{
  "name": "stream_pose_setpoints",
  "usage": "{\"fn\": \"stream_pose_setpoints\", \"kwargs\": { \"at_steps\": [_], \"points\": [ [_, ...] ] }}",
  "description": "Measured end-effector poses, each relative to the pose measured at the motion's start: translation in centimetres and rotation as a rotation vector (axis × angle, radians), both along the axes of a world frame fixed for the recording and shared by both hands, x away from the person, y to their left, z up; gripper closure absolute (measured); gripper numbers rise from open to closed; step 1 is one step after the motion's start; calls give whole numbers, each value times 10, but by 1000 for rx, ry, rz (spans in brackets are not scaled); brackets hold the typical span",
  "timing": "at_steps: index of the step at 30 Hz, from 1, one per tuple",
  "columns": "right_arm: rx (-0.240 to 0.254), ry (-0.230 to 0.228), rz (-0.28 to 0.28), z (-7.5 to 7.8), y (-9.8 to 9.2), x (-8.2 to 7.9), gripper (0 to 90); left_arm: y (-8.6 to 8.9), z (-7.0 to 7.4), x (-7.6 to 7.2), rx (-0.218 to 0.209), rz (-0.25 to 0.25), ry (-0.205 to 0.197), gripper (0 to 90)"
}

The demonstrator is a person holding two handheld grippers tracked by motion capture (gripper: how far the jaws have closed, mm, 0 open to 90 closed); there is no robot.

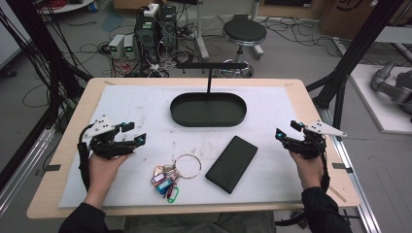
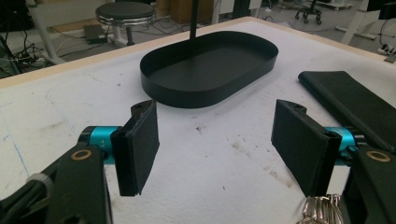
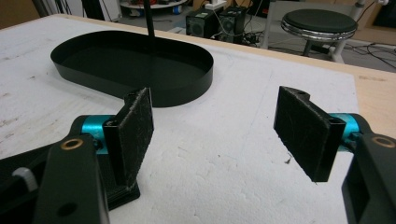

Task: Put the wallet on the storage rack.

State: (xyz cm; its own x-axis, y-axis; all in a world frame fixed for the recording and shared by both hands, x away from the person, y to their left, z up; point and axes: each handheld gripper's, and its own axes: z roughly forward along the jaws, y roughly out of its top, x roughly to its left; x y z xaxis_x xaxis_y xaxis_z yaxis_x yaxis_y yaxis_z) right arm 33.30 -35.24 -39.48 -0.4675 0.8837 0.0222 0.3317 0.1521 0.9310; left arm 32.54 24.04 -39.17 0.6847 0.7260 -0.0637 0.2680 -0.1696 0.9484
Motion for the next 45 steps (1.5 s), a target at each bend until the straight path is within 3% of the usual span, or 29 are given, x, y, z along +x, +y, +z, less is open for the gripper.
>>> {"fn": "stream_pose_setpoints", "kwargs": {
  "at_steps": [5, 7, 9, 12, 20, 25, 33, 40, 45],
  "points": [
    [19, -25, -18, 1, -4, -1, 290, -2, 1, 0, 5, -8, 8, 320],
    [23, -28, -19, 2, -6, -1, 290, -3, 3, -1, -16, -20, -3, 291],
    [29, -27, -17, 3, -7, -1, 292, -8, 8, 0, 6, -17, -12, 262],
    [30, -17, -3, 3, -7, 0, 292, -12, 7, 2, 5, -29, -18, 255],
    [-2, -26, 20, 6, -3, -3, 330, -25, 0, 2, -2, -61, 14, 268],
    [-13, -37, 15, 7, -2, -4, 330, -41, 1, -4, -8, -101, 15, 310],
    [-22, -47, -3, 8, -2, -6, 333, -78, -2, -20, -43, -185, 57, 377],
    [-27, -56, -8, 9, -2, -5, 336, -116, -8, -35, -6, -229, 92, 433],
    [-29, -60, -11, 9, -1, -5, 336, -131, -14, -41, 4, -222, 124, 467]
  ]
}}
